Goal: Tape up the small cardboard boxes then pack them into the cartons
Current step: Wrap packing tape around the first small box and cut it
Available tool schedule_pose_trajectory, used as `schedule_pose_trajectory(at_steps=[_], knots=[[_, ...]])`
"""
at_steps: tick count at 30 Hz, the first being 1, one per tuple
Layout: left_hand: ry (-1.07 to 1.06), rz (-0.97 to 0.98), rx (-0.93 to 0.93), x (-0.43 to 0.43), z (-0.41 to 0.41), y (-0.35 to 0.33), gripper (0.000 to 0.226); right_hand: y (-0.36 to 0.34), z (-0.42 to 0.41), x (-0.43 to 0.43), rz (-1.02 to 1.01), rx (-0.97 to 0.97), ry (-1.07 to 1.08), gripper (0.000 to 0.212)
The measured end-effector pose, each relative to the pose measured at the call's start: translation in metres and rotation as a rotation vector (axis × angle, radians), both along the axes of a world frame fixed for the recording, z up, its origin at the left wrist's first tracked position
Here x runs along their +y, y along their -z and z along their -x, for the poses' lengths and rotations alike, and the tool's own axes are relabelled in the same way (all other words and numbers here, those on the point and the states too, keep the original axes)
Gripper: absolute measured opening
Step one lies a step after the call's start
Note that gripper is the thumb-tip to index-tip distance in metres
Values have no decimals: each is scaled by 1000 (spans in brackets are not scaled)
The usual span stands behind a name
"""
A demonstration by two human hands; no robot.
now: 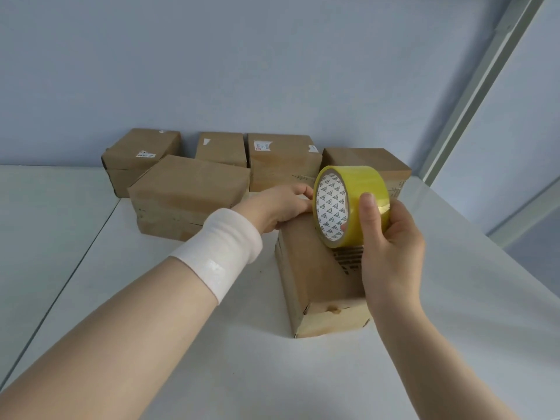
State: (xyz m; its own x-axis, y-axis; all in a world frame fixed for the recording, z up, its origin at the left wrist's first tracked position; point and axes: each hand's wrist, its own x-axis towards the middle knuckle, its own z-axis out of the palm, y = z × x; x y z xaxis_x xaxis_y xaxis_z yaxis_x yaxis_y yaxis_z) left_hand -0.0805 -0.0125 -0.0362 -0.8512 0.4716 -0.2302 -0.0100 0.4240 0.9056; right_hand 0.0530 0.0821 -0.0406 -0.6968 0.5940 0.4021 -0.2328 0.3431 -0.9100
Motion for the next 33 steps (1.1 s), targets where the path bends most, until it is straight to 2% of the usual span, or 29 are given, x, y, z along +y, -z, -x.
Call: schedule_pose_trajectory(at_steps=[2,4,7,11,18,21,23,27,29,31,33], knots=[[38,79,97,1,-5,-4,18,1,-4,3,27,-20,-59,45],[73,164,199,1,-7,-8,18,2,-7,7,88,-25,-122,42],[80,214,274,0,-8,-10,20,4,-7,11,70,-37,-147,40],[57,216,288,0,-9,-9,22,6,-7,9,40,21,-123,30],[33,157,274,2,-6,-2,16,6,-8,8,-23,-37,-281,16],[8,140,262,2,-7,-3,33,4,-12,4,90,105,-278,19],[0,136,259,2,-10,-5,36,2,-14,4,103,128,-286,17],[-40,151,255,5,-11,-2,39,6,-21,7,3,49,-406,35],[-58,171,269,8,-11,1,39,5,-19,8,-46,-33,-399,43],[-81,183,278,9,-11,1,43,1,-16,6,11,-76,-368,46],[-108,183,269,10,-11,3,54,-5,-19,6,71,-59,-323,39]])
